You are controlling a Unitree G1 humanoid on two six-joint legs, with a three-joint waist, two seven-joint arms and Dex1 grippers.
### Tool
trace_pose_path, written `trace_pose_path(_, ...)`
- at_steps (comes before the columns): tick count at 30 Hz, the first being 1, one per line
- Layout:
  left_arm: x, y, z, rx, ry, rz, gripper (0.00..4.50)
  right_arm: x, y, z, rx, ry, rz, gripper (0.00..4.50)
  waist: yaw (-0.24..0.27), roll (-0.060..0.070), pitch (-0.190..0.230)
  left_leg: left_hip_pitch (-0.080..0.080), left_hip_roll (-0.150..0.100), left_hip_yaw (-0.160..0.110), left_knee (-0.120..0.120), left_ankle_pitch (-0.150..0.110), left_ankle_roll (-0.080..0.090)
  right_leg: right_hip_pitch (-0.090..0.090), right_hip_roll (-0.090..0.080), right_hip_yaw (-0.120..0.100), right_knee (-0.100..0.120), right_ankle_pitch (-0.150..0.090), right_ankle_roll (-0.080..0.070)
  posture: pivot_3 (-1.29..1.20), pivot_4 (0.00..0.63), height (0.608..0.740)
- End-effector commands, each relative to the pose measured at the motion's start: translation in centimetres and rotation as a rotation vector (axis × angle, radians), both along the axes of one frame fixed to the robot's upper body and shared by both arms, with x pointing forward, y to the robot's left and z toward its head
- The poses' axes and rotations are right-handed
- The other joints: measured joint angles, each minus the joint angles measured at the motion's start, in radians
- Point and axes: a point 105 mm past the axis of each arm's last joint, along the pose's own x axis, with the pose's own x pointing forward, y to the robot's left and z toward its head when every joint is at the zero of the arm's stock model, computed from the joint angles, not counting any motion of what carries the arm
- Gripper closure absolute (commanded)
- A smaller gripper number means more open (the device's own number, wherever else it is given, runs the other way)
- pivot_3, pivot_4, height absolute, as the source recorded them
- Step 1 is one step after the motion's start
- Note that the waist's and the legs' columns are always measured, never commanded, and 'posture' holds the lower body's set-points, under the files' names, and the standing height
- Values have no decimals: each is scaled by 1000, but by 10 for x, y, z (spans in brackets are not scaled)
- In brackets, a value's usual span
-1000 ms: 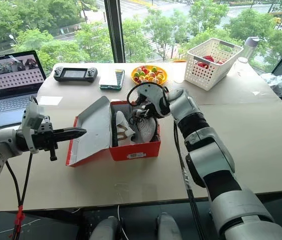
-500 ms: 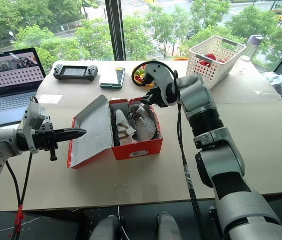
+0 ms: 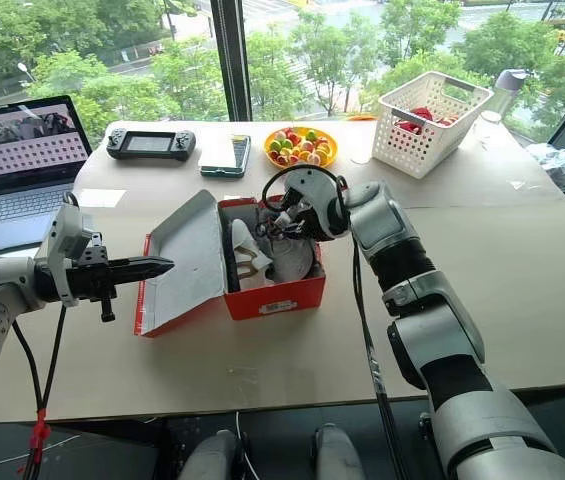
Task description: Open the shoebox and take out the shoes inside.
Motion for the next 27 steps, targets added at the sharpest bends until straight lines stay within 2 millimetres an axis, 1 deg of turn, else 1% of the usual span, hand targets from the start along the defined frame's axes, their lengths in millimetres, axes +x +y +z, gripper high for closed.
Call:
trace_pose_path(1, -4, -1, 10, -1, -43, -11, 4500, 4, 5, 17, -9, -74, 29, 1140, -1, 0, 0, 0, 0, 0, 0, 0, 0, 0, 0, 0, 0, 0, 0, 0, 150, 733)
trace_pose_path(3, -5, -1, 9, -1, -42, -9, 4500, 5, 7, 15, -11, -69, 34, 493, -2, 0, 0, 0, 0, 0, 0, 0, 0, 0, 0, 0, 0, 0, 0, 0, 150, 733)
trace_pose_path(7, -6, -1, 9, 0, -41, -5, 4500, 7, 14, 10, 1, -53, 45, 493, -1, 0, 0, 0, 0, 0, 0, 0, 0, 0, 1, 0, 1, 0, 0, 0, 150, 733)
trace_pose_path(12, -8, -1, 10, 1, -39, -2, 4500, 11, 21, 8, 8, -62, 43, 493, -2, 0, 0, 0, 0, 0, 0, 0, -1, 0, 1, 0, 1, 0, 0, 0, 150, 733)
trace_pose_path(15, -10, -1, 9, 2, -36, 2, 4500, 14, 26, -5, -2, -59, 29, 493, -3, 0, 0, 1, 1, 0, 0, 0, -1, 0, 1, 0, 1, 0, 0, 0, 150, 733)
trace_pose_path(18, -10, -1, 9, 0, -36, 3, 4500, 14, 29, -13, -8, -50, 26, 493, -6, 0, 0, 1, 1, 0, 0, 1, -1, 0, 1, 1, 2, 0, 0, 0, 150, 733)
trace_pose_path(22, -11, -3, 11, -2, -39, 0, 4500, 16, 25, -24, -34, -46, 6, 493, -6, 0, 0, 4, 1, 0, 0, 1, -2, 1, 1, 1, 3, 0, 0, 0, 150, 733)
trace_pose_path(24, -11, -3, 11, -1, -38, 0, 4500, 17, 23, -27, -38, -46, 0, 1001, -5, 0, 0, 6, 1, 0, 1, 1, -2, 2, 1, 2, 6, 0, 0, 0, 150, 733)
trace_pose_path(25, -11, -3, 11, -1, -38, 0, 4500, 17, 22, -27, -45, -51, -2, 1106, -5, 0, 0, 6, 0, 0, 1, 1, -2, 2, 1, 3, 7, -1, 0, 0, 150, 733)
trace_pose_path(26, -11, -4, 11, -2, -38, 0, 4500, 18, 22, -27, -51, -57, -2, 1503, -5, 0, 0, 8, 0, 1, 1, 2, -2, 2, 1, 4, 8, -1, 0, 0, 150, 733)
trace_pose_path(27, -11, -4, 11, -2, -38, 0, 4500, 18, 22, -27, -52, -60, -3, 1789, -5, 0, 0, 9, 0, 1, 1, 1, -2, 3, 1, 4, 9, -2, 0, 0, 150, 733)
